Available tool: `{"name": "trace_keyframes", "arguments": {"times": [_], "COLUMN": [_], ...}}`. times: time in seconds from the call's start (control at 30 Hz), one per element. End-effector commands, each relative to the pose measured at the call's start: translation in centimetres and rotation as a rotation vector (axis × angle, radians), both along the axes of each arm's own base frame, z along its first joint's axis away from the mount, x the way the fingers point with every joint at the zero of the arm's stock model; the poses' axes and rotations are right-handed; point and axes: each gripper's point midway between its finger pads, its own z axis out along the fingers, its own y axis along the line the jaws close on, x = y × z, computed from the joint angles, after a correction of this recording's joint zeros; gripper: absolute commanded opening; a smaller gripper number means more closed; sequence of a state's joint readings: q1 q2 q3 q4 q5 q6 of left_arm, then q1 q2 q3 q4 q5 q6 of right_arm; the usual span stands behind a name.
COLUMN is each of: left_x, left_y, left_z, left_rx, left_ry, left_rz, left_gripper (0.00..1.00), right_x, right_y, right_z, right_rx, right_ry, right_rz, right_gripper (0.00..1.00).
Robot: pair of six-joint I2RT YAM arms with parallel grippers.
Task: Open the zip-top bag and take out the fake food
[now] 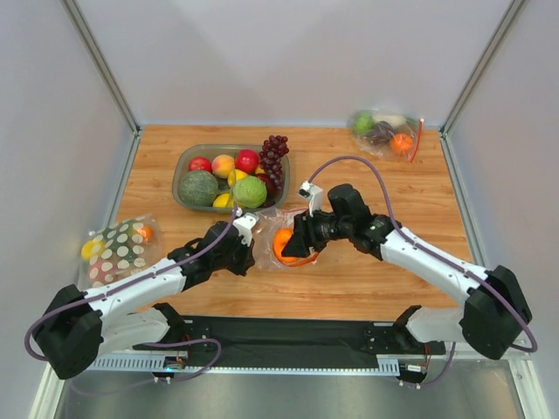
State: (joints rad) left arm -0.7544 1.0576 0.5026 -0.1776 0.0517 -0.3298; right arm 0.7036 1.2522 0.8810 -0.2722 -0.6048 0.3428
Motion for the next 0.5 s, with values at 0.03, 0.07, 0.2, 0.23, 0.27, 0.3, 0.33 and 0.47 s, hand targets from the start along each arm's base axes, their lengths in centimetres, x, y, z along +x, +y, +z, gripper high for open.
{"name": "trace_keyframes", "arguments": {"times": [0.03, 0.07, 0.2, 0.23, 0.27, 0.3, 0.33, 0.47], "left_x": [-0.1, -0.2, -0.3, -0.3, -0.4, -0.4, -0.3, -0.3], "left_y": [-1.1, -1.2, -1.3, -1.3, -1.3, -1.3, -1.3, -1.4], "left_z": [0.9, 0.7, 0.2, 0.0, -0.1, -0.2, -0.2, -0.3], "left_rx": [0.001, 0.008, 0.018, 0.02, 0.025, 0.028, 0.031, 0.033], "left_ry": [-0.004, 0.004, 0.021, 0.028, 0.033, 0.034, 0.036, 0.04], "left_rz": [-0.065, -0.066, -0.069, -0.071, -0.072, -0.074, -0.073, -0.078], "left_gripper": [0.0, 0.0, 0.0, 0.0, 0.0, 0.0, 0.0, 0.0], "right_x": [2.8, 3.4, 5.2, 5.3, 5.4, 5.4, 5.4, 5.6], "right_y": [-0.2, 0.0, -0.3, -0.2, -0.2, -0.1, -0.1, -1.2], "right_z": [-4.4, -5.6, -8.3, -8.6, -8.7, -8.8, -8.6, -8.3], "right_rx": [-0.084, -0.106, -0.186, -0.193, -0.198, -0.199, -0.196, -0.238], "right_ry": [0.022, 0.038, 0.045, 0.048, 0.052, 0.053, 0.05, 0.018], "right_rz": [-0.114, -0.139, -0.203, -0.208, -0.207, -0.207, -0.205, -0.23], "right_gripper": [0.15, 0.16, 0.2, 0.28, 0.32, 0.4, 0.43, 0.54]}}
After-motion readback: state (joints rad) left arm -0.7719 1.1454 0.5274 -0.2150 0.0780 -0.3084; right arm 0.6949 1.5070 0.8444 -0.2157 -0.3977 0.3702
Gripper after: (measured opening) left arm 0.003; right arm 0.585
